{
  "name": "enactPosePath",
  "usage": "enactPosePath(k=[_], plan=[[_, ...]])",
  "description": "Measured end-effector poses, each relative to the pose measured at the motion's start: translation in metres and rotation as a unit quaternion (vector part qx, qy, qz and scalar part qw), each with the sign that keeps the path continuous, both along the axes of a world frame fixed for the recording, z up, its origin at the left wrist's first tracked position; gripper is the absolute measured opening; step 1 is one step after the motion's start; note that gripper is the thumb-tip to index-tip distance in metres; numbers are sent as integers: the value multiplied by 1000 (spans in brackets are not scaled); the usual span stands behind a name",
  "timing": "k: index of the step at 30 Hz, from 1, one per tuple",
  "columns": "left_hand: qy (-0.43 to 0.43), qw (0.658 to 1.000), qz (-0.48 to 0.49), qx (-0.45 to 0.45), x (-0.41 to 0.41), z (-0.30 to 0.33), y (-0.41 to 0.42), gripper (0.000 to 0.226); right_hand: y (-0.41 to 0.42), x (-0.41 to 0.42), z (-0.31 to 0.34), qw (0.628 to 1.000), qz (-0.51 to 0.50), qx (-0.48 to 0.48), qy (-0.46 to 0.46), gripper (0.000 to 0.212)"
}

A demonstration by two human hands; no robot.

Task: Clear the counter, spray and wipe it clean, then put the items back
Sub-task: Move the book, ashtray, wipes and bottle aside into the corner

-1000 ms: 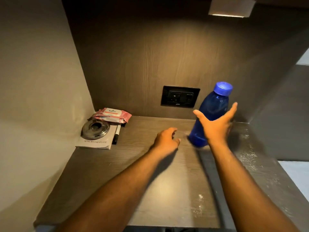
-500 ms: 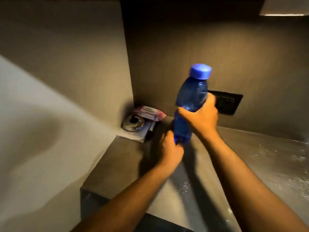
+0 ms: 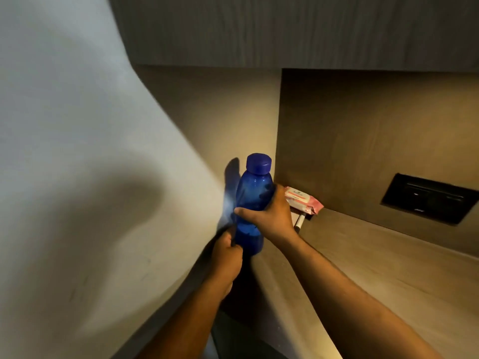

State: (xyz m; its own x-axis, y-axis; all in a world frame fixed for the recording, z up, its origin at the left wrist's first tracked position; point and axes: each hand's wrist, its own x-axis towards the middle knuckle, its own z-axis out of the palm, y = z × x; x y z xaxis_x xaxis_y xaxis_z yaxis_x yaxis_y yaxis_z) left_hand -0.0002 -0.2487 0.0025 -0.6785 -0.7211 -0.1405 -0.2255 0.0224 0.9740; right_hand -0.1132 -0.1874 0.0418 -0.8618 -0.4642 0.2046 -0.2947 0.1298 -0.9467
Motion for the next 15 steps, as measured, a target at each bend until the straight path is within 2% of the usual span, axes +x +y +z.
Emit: enactPosePath(k=[7, 10, 13, 15], plan=[[4, 999, 6, 45, -4, 2, -5, 39, -12, 6, -3, 1000, -5, 23, 13, 98], [-5, 1000, 21, 2, 0, -2, 1, 36, -3, 10, -3, 1000, 13, 17, -4, 100], [2, 999, 35, -29, 14, -9, 19, 42, 22, 18, -6, 999, -1, -1, -33, 103], [-19, 999, 11, -47, 20, -12, 39, 41, 49, 20, -12, 999, -40, -1, -37, 89]])
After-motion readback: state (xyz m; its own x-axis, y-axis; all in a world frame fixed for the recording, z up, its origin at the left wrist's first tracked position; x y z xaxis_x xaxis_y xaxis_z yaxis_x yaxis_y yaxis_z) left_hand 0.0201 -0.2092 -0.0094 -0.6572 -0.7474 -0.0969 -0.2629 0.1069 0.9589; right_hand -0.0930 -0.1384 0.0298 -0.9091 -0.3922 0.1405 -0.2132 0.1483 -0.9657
